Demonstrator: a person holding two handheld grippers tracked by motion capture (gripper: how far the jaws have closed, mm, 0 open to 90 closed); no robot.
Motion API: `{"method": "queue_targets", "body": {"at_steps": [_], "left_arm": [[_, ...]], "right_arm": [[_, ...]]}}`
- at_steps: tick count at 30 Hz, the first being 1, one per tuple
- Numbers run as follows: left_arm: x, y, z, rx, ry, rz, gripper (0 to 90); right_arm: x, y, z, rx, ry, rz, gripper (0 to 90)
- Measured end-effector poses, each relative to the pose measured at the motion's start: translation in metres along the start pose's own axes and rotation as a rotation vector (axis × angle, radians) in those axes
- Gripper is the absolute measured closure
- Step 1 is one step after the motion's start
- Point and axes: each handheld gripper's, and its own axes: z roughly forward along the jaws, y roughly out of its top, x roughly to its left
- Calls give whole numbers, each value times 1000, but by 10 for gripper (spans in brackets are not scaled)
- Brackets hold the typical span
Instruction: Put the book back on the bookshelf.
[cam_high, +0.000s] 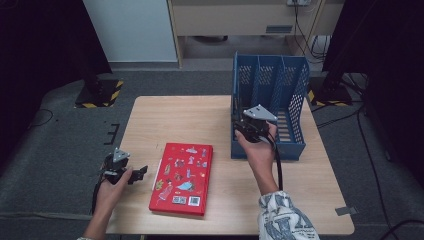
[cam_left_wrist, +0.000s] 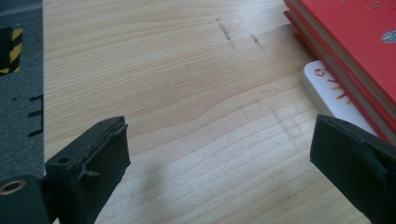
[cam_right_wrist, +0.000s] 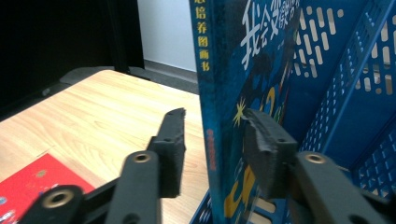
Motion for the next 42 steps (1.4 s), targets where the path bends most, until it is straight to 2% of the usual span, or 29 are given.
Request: {"method": "queue_targets", "body": {"at_steps": [5, 9, 11, 12, 13, 17, 18, 20, 21, 22, 24, 26, 28, 30, 31, 32, 34, 36, 39, 42], "left_arm": [[-7, 3, -4, -19, -36, 12, 38], [-12, 5, -10, -35, -60, 23, 59], [-16, 5, -13, -46, -87, 17, 72], [-21, 6, -16, -56, -101, 19, 87], [-21, 6, -16, -56, -101, 19, 104], [-33, 2, -23, -46, -131, 40, 120], [-36, 0, -25, -46, -138, 28, 129], [-40, -5, -28, -59, -170, -41, 137], [-42, -6, -28, -69, -194, -68, 133], [-44, -5, -28, -73, -204, -64, 133], [-47, -2, -28, -78, -211, -32, 124], [-47, 2, -30, -93, -204, 4, 126], [-47, 4, -29, -103, -215, 14, 129], [-50, 2, -23, -75, -246, 6, 136], [-50, 2, -23, -75, -246, 6, 144], [-52, 2, -22, -72, -264, 9, 144], [-57, 3, -22, -74, -269, 30, 180], [-61, 3, -19, -68, -274, 48, 178], [-62, 3, -18, -61, -278, 53, 173], [-62, 2, -17, -65, -295, 35, 168]], "right_arm": [[3, -9, -14, 3, 37, -3, 423], [9, -23, -31, -8, 77, -8, 350], [13, -33, -38, -7, 107, -1, 311], [19, -45, -44, 31, 135, -7, 278], [19, -45, -44, 31, 135, -7, 278], [31, -75, -50, 65, 182, -17, 218], [33, -82, -50, 72, 192, -18, 212], [37, -97, -48, 84, 216, -11, 190], [42, -107, -43, 112, 237, -10, 170], [42, -107, -43, 112, 237, -10, 170], [49, -113, -39, 138, 277, -5, 133], [61, -118, -40, 141, 331, -22, 140], [64, -118, -41, 137, 346, -34, 141], [71, -117, -42, 127, 365, -41, 168], [71, -117, -42, 127, 365, -41, 168], [73, -117, -41, 124, 369, -46, 181], [79, -121, -39, 147, 386, -63, 211], [81, -122, -38, 155, 392, -62, 214], [86, -127, -34, 177, 409, -57, 220], [92, -131, -31, 193, 419, -60, 223]]}}
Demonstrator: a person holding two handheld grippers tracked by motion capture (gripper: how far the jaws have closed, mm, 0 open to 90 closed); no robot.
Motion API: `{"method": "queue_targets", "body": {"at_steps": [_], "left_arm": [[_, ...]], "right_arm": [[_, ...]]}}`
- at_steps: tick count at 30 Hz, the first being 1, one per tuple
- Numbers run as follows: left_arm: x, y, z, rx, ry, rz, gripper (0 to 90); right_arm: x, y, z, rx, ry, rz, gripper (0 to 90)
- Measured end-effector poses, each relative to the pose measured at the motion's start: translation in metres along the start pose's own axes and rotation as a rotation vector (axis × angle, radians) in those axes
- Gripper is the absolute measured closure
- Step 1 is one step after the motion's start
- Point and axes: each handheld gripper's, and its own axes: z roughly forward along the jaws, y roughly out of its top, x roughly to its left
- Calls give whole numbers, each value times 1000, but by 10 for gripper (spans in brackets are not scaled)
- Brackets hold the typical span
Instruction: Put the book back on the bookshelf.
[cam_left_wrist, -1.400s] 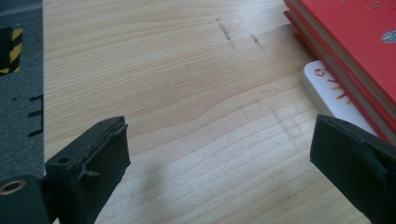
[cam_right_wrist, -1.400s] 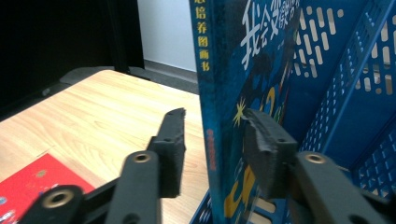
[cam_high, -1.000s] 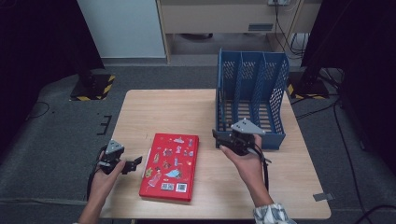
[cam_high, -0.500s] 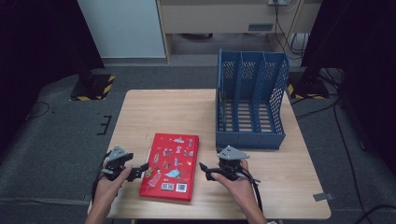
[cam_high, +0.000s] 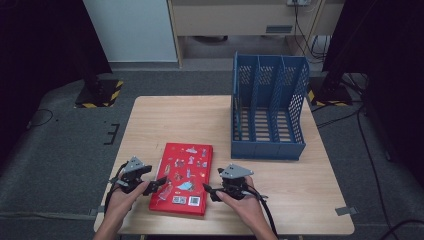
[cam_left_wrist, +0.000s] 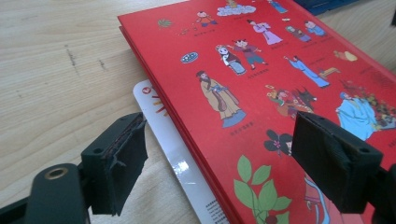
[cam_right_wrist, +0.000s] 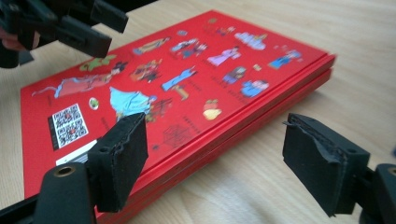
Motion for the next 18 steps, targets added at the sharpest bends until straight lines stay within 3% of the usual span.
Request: {"method": "queue_targets", "body": {"at_steps": [12, 18], "left_arm": [[-6, -2, 12, 51, -45, 24, 148], [-6, -2, 16, 59, -73, -6, 150]], "right_arm": [[8, -2, 9, 13, 28, 1, 235], [7, -3, 10, 25, 38, 8, 215]]}}
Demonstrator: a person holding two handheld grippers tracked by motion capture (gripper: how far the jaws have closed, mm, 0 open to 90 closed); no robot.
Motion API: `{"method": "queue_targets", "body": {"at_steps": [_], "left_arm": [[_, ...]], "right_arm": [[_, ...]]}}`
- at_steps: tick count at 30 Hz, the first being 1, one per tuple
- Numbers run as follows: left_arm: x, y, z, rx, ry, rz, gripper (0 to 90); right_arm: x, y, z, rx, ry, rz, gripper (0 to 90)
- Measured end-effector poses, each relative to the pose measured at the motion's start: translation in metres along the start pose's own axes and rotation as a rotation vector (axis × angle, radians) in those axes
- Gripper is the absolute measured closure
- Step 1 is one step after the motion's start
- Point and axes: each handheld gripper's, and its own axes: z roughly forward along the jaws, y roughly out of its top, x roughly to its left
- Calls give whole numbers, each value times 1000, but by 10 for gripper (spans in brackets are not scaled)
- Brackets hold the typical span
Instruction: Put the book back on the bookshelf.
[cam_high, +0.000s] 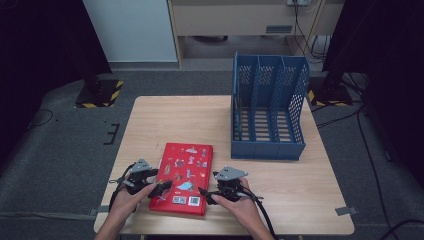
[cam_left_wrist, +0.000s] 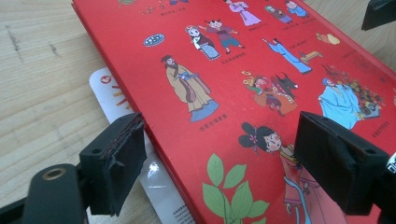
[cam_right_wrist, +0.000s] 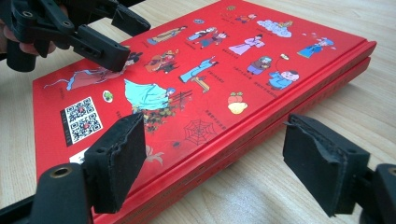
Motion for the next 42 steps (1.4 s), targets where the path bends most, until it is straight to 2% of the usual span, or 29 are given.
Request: {"method": "queue_targets", "body": {"at_steps": [1, 6, 15, 19, 27, 30, 36, 42], "left_arm": [[0, 0, 0, 1, -6, -13, 149], [1, 0, 1, 2, -11, -23, 148], [1, 0, 0, 5, -7, -19, 162], [-1, 1, 1, 3, -13, -8, 187], [-6, 3, 0, 3, 9, 28, 197], [-9, 4, 2, 3, -8, 36, 212], [-12, 5, 4, 4, -15, 45, 211], [-12, 5, 4, 6, -17, 47, 203]], "right_arm": [[0, 0, 0, 2, 2, 2, 213], [0, 0, 2, 13, 9, 11, 199], [0, -2, 6, 39, 22, 24, 183], [0, -4, 8, 50, 25, 29, 171], [-3, -5, 8, 54, 29, 49, 152], [-4, -6, 9, 54, 35, 60, 145], [-6, -6, 10, 54, 35, 72, 132], [-10, -8, 13, 46, 55, 105, 103]]}}
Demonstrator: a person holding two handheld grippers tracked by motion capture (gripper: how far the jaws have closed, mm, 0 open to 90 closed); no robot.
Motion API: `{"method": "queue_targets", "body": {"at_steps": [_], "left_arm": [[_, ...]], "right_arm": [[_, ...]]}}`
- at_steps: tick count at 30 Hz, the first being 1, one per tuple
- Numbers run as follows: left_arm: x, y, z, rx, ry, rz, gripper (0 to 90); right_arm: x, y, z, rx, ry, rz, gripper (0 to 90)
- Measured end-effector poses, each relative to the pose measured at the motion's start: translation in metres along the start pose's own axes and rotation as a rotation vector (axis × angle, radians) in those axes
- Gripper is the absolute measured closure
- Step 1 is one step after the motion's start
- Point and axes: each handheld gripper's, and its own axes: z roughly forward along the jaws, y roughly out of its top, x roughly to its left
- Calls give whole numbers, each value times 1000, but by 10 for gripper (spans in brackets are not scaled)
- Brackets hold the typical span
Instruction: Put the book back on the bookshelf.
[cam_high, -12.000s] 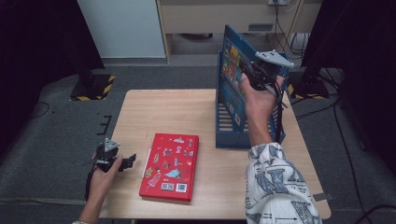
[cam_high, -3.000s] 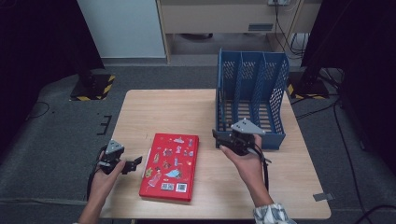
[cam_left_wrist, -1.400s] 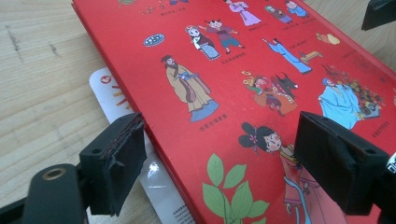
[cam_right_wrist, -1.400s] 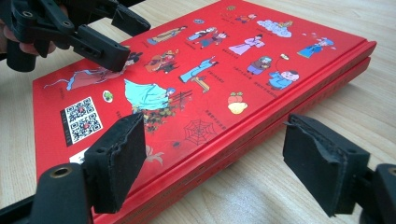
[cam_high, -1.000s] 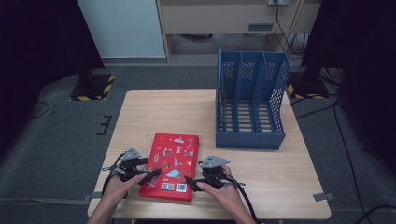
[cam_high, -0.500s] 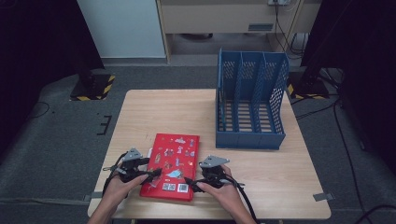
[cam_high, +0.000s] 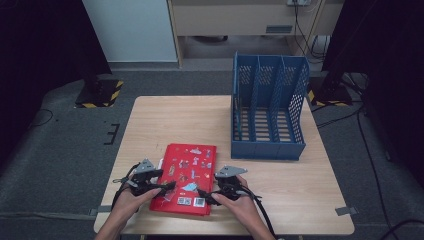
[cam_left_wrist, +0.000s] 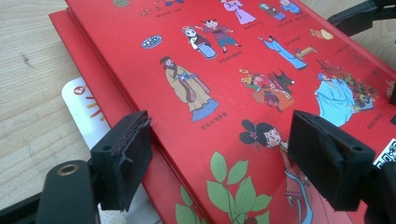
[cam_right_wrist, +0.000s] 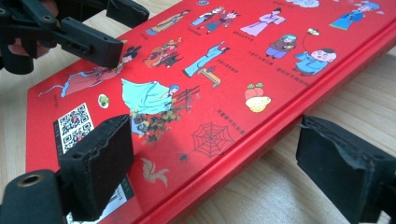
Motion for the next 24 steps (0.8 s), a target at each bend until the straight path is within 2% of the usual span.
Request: {"method": "queue_targets", "body": {"at_steps": [2, 9, 12, 21, 24], "left_arm": [[0, 0, 0, 0, -1, 2, 200], [0, 0, 1, 4, -4, 9, 183], [0, 0, 2, 3, -7, 16, 169], [0, 0, 3, -5, -10, 20, 159], [0, 0, 4, -6, -11, 22, 159]], "right_arm": [[-2, 0, 1, 4, 12, 18, 94], [-6, 0, 3, 2, 26, 35, 89], [-10, -1, 6, 4, 58, 67, 95], [-12, -2, 12, -2, 86, 97, 93], [-13, -1, 13, 9, 101, 125, 93]]}}
